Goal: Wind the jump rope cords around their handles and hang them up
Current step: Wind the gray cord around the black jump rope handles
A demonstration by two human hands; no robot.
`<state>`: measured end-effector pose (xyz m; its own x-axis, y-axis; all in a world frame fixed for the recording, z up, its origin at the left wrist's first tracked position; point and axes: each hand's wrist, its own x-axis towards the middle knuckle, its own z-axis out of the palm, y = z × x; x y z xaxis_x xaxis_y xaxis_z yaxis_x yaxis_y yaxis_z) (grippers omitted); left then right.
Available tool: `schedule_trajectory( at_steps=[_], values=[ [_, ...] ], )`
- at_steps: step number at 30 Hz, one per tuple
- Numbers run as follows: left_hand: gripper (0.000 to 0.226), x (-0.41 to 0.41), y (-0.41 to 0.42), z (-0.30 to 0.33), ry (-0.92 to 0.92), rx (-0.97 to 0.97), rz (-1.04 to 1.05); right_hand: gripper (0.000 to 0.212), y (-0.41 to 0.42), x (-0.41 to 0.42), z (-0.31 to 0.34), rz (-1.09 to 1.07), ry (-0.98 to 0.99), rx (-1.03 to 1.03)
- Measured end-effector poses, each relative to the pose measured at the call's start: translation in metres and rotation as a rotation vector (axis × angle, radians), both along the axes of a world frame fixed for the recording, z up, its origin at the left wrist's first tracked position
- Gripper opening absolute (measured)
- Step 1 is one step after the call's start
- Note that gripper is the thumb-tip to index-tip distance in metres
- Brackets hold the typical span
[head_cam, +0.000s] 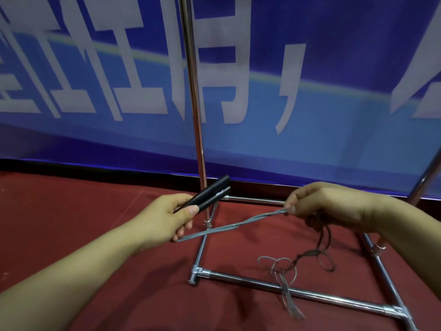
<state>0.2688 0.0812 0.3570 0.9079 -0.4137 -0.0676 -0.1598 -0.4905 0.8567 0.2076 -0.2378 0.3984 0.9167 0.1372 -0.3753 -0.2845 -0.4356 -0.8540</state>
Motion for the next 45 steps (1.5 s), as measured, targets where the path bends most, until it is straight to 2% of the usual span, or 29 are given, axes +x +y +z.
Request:
schedule_trajectory(
  at_steps=[2,5,6,9,10,12,15,17,20,27,32,37,45],
  values=[
    [0.015,-0.002,0.003,0.001,0.046,-0.019,-0.041,0.026,-0.005,-0.001,0.001,-0.017,0.003,0.032],
    [0.013,-0.004,0.006,0.003,0.090,-0.063,-0.067,0.013,-0.007,0.000,0.000,-0.132,-0.016,0.040],
    [0.013,-0.005,0.005,0.004,0.095,-0.078,-0.066,0.016,-0.007,0.001,-0.001,-0.176,-0.014,0.054],
    [0.014,-0.008,0.005,0.008,0.099,-0.116,-0.056,0.048,-0.006,0.000,-0.002,-0.164,-0.022,0.069],
    [0.015,-0.008,0.003,0.009,0.099,-0.120,-0.056,0.050,-0.005,-0.002,-0.002,-0.126,-0.052,0.029],
    [0.016,-0.008,0.001,0.010,0.098,-0.124,-0.058,0.039,-0.002,-0.005,-0.001,-0.042,-0.125,-0.097],
    [0.014,-0.007,-0.002,0.013,0.082,-0.143,-0.052,0.032,0.000,-0.005,-0.004,0.073,-0.245,-0.370],
    [0.014,-0.005,-0.001,0.015,0.066,-0.153,-0.032,0.034,-0.002,-0.003,-0.006,0.153,-0.277,-0.561],
    [0.015,-0.004,0.002,0.014,0.067,-0.138,-0.010,0.031,-0.005,-0.002,-0.009,0.215,-0.283,-0.685],
    [0.014,-0.007,-0.001,0.008,0.117,0.004,-0.106,0.031,-0.002,0.003,-0.010,0.070,-0.369,-0.507],
    [0.023,-0.010,-0.008,0.012,0.159,0.058,-0.159,0.027,0.010,0.005,-0.007,-0.103,-0.319,-0.166],
    [0.037,-0.013,-0.013,0.015,0.215,0.134,-0.246,0.032,0.015,0.006,0.003,-0.229,-0.275,-0.015],
    [0.037,-0.021,-0.017,0.020,0.279,0.111,-0.277,0.040,0.020,0.002,0.000,-0.251,-0.468,-0.128]
  ],
)
